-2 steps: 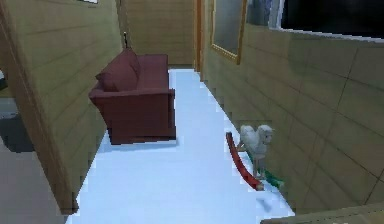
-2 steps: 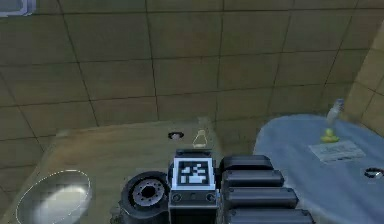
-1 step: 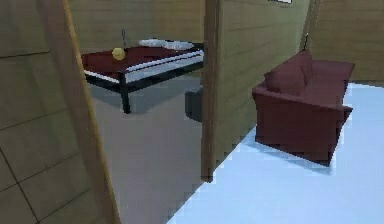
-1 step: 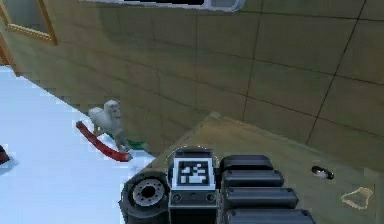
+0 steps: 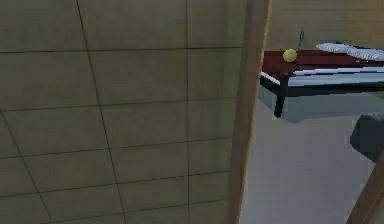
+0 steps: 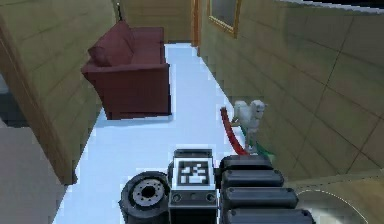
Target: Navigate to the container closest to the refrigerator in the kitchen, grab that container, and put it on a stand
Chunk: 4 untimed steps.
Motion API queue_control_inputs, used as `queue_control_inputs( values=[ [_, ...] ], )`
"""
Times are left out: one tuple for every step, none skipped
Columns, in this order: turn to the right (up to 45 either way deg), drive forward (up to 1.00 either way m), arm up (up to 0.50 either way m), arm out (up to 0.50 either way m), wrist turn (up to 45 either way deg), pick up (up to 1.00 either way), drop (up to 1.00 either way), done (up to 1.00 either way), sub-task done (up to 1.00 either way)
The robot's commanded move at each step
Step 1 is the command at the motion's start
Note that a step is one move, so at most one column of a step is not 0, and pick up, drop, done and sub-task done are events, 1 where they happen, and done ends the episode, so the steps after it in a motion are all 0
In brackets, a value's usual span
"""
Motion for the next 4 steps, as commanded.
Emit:
queue_control_inputs(
  values=[
    [-3.0,0.0,0.0,0.0,0.0,0.0,0.0,0.0,0.0],
    [0.0,0.05,0.0,0.0,0.0,0.0,0.0,0.0,0.0],
    [45.0,0.0,0.0,0.0,0.0,0.0,0.0,0.0,0.0],
    [24.0,0.0,0.0,0.0,0.0,0.0,0.0,0.0,0.0]
  ],
)
